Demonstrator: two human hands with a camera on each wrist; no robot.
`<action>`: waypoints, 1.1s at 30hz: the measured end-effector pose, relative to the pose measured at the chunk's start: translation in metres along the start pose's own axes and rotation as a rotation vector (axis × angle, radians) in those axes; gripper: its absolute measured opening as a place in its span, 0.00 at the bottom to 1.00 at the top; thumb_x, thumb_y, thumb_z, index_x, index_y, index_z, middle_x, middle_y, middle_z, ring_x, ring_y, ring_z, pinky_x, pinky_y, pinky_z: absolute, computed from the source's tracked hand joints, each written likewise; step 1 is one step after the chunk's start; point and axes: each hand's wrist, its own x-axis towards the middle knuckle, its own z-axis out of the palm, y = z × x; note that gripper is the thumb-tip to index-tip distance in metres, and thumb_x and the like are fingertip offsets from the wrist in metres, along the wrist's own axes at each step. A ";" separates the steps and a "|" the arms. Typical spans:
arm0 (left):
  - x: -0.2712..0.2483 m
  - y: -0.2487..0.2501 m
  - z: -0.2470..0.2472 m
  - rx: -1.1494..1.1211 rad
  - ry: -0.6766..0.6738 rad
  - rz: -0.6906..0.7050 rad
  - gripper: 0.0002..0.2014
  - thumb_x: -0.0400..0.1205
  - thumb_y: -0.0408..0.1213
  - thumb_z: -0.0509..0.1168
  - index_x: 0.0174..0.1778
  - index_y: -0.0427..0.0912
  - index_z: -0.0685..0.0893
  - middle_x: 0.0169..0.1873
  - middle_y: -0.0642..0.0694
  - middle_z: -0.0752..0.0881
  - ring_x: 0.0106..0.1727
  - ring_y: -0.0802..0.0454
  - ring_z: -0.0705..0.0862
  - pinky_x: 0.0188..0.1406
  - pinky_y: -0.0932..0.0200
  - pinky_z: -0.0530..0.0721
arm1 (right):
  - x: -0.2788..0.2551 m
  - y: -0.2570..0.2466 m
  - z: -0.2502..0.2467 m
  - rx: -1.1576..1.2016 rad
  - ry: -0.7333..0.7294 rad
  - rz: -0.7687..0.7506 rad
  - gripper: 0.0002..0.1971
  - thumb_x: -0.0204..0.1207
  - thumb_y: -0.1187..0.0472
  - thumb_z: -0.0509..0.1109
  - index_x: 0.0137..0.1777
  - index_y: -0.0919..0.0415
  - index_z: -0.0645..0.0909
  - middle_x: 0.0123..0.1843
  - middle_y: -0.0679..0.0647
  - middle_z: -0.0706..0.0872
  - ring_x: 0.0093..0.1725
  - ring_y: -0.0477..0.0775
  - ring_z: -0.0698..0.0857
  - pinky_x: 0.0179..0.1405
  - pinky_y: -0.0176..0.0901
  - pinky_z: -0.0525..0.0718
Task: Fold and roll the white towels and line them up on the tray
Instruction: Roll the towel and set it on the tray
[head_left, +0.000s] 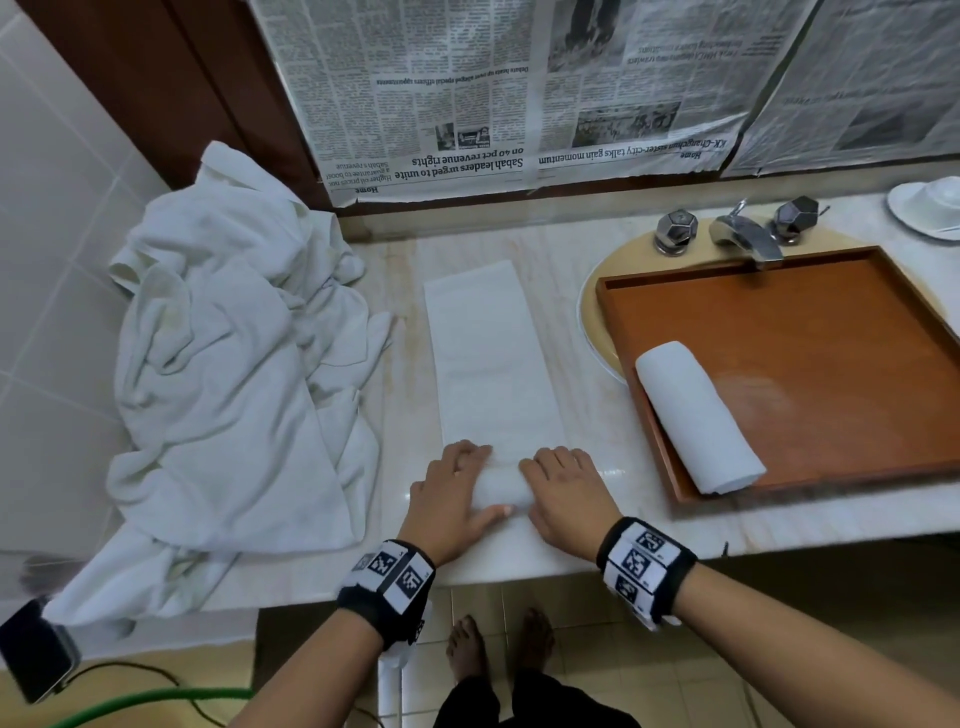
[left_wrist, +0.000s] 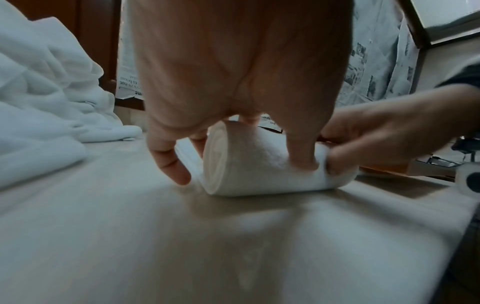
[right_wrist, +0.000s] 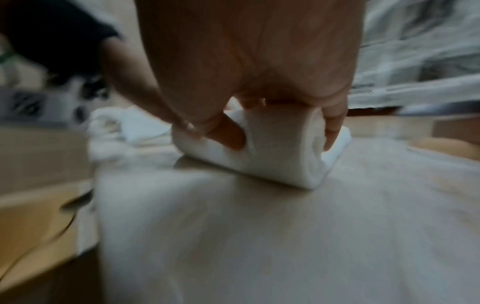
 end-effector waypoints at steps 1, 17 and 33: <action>-0.001 0.000 0.000 0.030 -0.009 -0.016 0.42 0.74 0.74 0.59 0.81 0.54 0.66 0.75 0.53 0.65 0.72 0.49 0.69 0.66 0.46 0.73 | 0.004 0.002 -0.005 0.037 -0.026 -0.001 0.21 0.71 0.56 0.63 0.64 0.61 0.78 0.56 0.58 0.82 0.55 0.63 0.80 0.57 0.57 0.76; -0.008 0.003 -0.002 -0.018 -0.080 -0.184 0.32 0.80 0.71 0.55 0.67 0.49 0.77 0.65 0.49 0.75 0.67 0.46 0.72 0.63 0.46 0.77 | -0.014 0.001 -0.009 -0.066 0.013 -0.001 0.19 0.61 0.52 0.69 0.51 0.60 0.79 0.48 0.57 0.79 0.44 0.61 0.80 0.42 0.55 0.79; -0.008 0.001 0.005 0.140 -0.005 0.039 0.43 0.71 0.80 0.44 0.76 0.59 0.72 0.68 0.54 0.74 0.68 0.48 0.71 0.62 0.47 0.72 | 0.010 0.011 -0.024 0.322 -0.274 0.086 0.28 0.77 0.48 0.65 0.74 0.60 0.71 0.69 0.57 0.70 0.69 0.59 0.70 0.68 0.54 0.72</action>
